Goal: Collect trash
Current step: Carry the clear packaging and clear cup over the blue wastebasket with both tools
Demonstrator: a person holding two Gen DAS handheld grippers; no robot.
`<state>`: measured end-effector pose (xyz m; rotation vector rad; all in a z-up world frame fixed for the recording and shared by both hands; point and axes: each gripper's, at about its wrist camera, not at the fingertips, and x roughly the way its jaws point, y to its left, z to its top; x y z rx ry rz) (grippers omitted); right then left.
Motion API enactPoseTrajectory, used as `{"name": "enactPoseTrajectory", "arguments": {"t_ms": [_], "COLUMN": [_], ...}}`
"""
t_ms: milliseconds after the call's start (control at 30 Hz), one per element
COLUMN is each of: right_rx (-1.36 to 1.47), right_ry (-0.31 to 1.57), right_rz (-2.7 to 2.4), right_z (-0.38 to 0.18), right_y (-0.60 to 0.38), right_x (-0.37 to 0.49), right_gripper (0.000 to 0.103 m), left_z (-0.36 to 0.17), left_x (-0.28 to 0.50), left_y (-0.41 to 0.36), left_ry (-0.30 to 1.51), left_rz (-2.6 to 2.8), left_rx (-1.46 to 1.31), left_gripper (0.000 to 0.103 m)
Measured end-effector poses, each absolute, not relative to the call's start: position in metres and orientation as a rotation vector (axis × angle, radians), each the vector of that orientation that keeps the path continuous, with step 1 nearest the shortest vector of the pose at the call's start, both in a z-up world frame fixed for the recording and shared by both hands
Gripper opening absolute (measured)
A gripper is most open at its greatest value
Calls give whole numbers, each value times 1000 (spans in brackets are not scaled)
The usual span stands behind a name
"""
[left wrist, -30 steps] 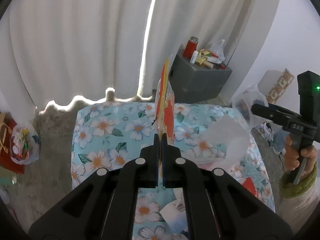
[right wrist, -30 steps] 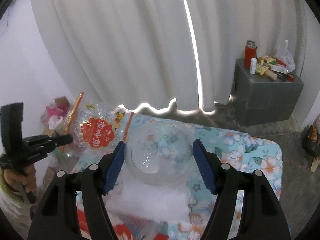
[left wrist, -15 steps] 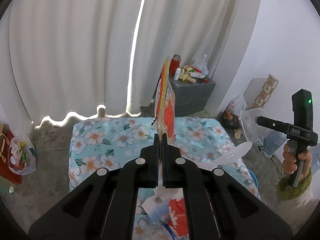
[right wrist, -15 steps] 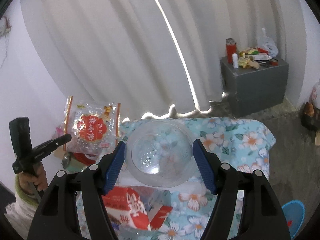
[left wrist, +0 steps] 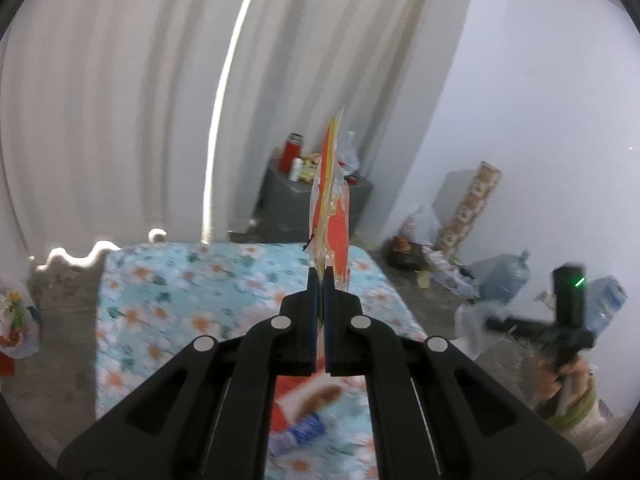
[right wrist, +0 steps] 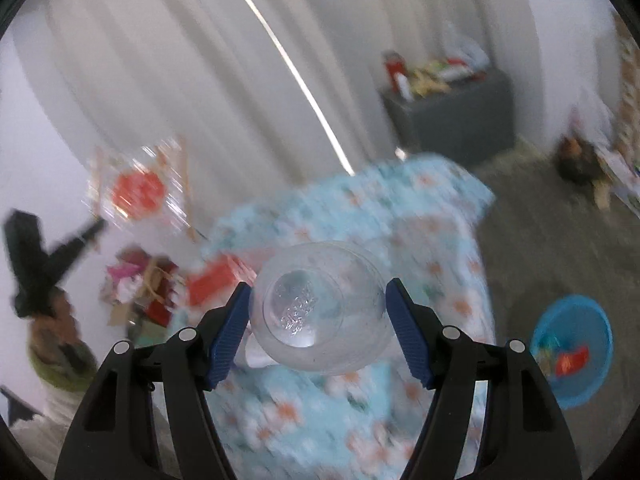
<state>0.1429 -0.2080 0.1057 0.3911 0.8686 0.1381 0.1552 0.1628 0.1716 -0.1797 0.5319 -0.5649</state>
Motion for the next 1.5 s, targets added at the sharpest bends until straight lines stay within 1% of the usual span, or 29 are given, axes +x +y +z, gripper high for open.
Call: {"name": "enactPoseTrajectory", "arguments": {"t_ms": [133, 233, 367, 600, 800, 1033, 1233, 1300, 1500], "right_rx": [399, 346, 389, 538, 644, 792, 958, 1017, 1182], "right_ry": [965, 977, 977, 915, 841, 754, 713, 703, 698], "right_rz": [-24, -166, -253, -284, -352, -446, -476, -483, -510], "right_z": [57, 37, 15, 6, 6, -5, -39, -53, -106], "right_y": [-233, -245, -261, -292, -331, -392, -447, -465, -522], "right_x": [110, 86, 59, 20, -11, -41, -41, -39, -12], "right_gripper": [67, 67, 67, 67, 67, 67, 67, 67, 67], "left_z": [162, 152, 123, 74, 51, 37, 16, -1, -60], "left_x": [129, 108, 86, 78, 83, 100, 130, 142, 173], "left_y": [142, 123, 88, 32, -24, -128, -231, -277, -370], "left_ry": [544, 555, 625, 746, 820, 909, 1044, 1094, 1200], "left_rz": [-629, -680, -770, -836, -892, -976, -1018, -1012, -947], "left_rx": [-187, -187, -220, -235, -173, -17, 121, 195, 346], "left_gripper": [0, 0, 0, 0, 0, 0, 1, 1, 1]}}
